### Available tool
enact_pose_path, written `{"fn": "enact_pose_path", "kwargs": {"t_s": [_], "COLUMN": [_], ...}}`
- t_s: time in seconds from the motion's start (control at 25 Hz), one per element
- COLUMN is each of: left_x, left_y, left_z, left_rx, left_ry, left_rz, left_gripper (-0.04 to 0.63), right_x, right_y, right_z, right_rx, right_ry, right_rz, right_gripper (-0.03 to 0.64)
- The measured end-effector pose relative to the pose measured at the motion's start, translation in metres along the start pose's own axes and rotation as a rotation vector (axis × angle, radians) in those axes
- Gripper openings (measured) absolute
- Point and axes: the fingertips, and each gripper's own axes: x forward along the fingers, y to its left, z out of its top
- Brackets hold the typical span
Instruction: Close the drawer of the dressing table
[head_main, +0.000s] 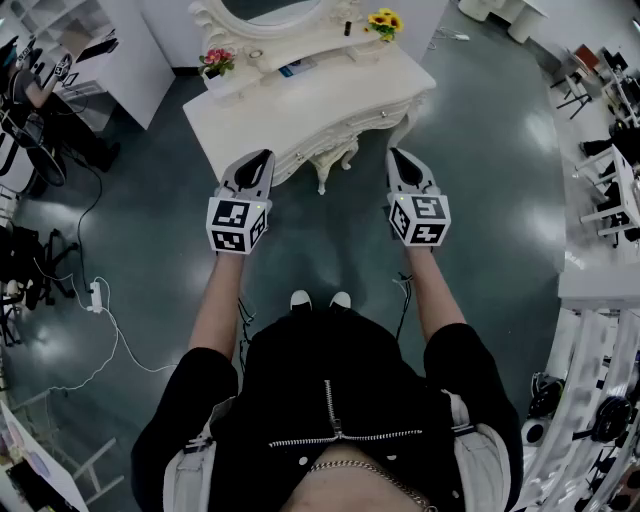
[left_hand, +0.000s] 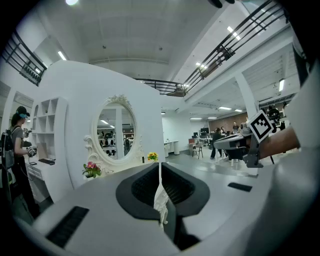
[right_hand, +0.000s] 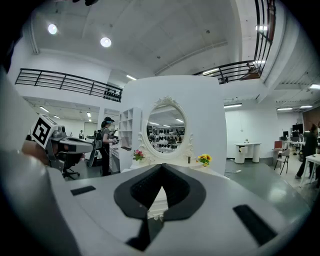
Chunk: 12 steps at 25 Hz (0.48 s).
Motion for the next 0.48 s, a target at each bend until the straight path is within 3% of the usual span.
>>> {"fn": "enact_pose_path", "kwargs": {"t_s": [0.16,0.48], "left_x": [0.003,0.022], "left_y": [-0.009,-0.028], "left_z": [0.0,-0.004], "left_rx": [-0.004,-0.018], "left_ry": [0.001,0.02], "left_rz": [0.006,0.03], "left_gripper": [0.031,0.031], "right_x": [-0.003,-0.005], "right_y": [0.0,-0.028], "right_z": [-0.003,-0.007], "right_rx": [0.001,0.013], "right_ry": [-0.022,-0.029], "right_rz": [0.048,0.049], "right_gripper": [0.005,0.005]}}
